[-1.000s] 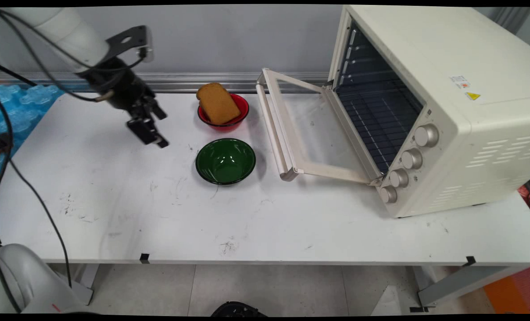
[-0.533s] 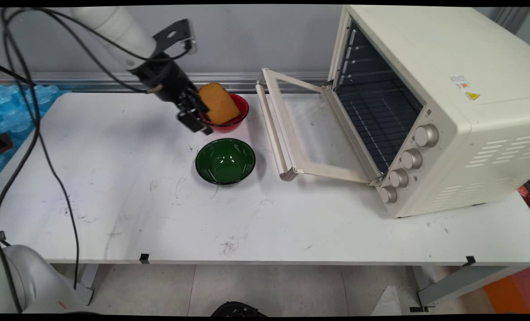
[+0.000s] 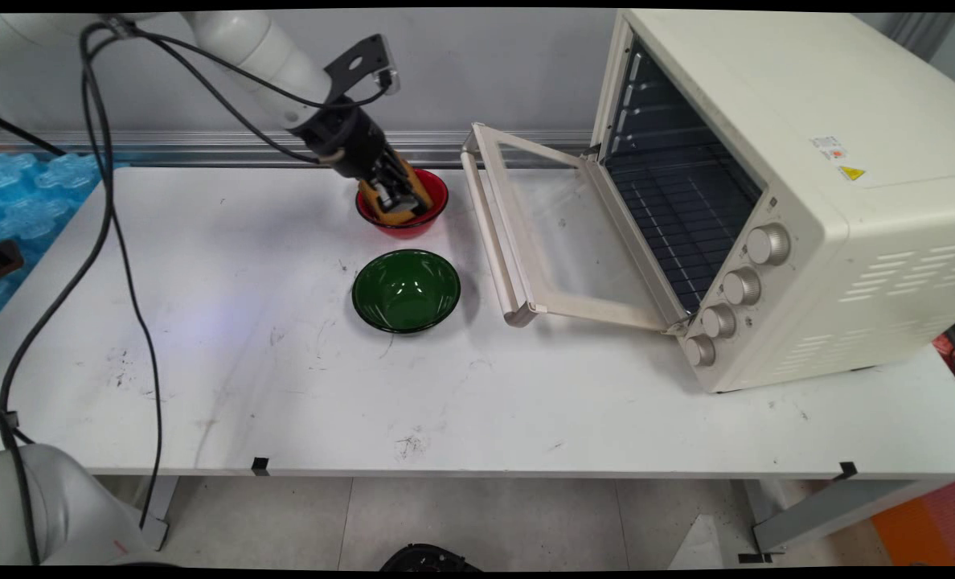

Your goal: Close the oven

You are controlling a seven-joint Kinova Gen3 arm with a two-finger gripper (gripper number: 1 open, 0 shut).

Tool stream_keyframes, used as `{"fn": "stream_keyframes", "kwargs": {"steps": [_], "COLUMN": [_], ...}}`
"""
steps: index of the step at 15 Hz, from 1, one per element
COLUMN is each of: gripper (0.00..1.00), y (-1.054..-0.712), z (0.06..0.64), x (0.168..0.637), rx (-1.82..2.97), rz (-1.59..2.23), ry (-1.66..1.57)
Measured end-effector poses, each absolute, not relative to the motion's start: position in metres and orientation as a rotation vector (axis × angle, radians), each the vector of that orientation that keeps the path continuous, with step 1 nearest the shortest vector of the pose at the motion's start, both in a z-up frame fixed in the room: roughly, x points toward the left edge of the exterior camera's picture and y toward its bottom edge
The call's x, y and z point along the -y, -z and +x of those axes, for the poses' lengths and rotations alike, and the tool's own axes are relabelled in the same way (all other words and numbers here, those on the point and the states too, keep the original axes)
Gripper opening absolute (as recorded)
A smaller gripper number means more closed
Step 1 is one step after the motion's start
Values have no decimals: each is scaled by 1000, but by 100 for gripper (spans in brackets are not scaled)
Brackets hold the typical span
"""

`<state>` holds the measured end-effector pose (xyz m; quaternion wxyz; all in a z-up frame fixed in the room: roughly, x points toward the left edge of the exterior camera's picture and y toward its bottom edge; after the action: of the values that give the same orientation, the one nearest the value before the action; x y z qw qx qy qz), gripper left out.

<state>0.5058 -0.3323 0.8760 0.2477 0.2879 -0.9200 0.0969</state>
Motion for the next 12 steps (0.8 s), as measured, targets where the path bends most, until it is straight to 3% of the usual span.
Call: {"fn": "stream_keyframes", "kwargs": {"steps": [12], "gripper": [0], "y": [-820], "z": [504], "x": [349], "rx": [2414], "rz": [671], "ry": [-328]}}
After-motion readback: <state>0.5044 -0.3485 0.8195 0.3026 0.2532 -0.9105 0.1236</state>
